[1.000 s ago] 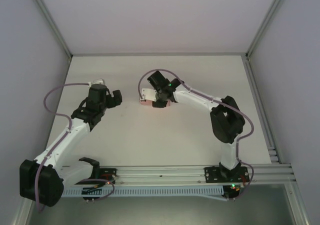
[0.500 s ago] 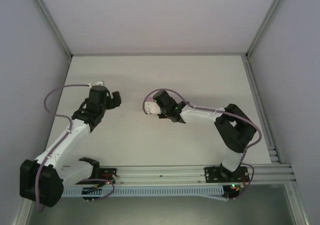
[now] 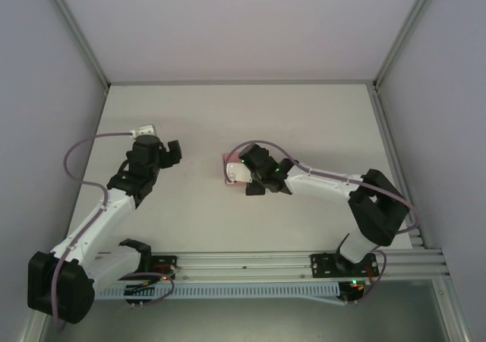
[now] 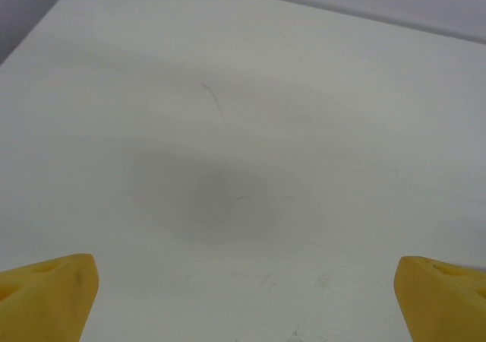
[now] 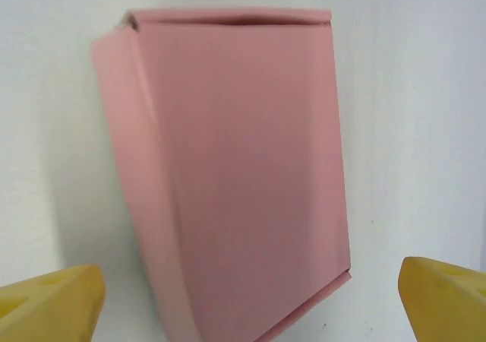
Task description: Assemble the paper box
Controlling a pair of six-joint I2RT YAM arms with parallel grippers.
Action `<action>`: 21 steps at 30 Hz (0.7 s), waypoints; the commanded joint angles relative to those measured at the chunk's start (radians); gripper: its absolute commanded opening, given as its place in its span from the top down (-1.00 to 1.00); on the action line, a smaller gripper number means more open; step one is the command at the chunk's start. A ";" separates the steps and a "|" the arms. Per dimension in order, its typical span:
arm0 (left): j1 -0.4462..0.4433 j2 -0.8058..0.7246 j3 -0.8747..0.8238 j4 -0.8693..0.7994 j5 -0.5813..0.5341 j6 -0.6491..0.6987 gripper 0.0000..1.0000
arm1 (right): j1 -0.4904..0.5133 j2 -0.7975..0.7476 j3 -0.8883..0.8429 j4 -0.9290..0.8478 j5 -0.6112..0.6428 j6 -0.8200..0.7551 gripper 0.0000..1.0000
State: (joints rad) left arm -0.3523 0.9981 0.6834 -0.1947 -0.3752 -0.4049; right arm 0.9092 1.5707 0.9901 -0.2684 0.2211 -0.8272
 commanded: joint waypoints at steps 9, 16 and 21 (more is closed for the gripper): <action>0.061 -0.099 -0.184 0.423 -0.192 0.259 -0.99 | -0.158 -0.379 -0.127 0.235 -0.011 0.457 -1.00; 0.208 -0.064 -0.490 0.962 -0.126 0.403 -0.99 | -0.581 -0.423 -0.456 0.639 0.056 0.719 -1.00; 0.275 0.084 -0.551 1.160 0.018 0.411 -0.99 | -0.743 -0.371 -0.632 0.913 -0.082 0.820 -1.00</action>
State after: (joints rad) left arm -0.1040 1.0290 0.1471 0.7216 -0.4469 -0.0471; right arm 0.1959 1.1770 0.4191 0.3676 0.2047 -0.1127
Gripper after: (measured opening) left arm 0.997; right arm 0.998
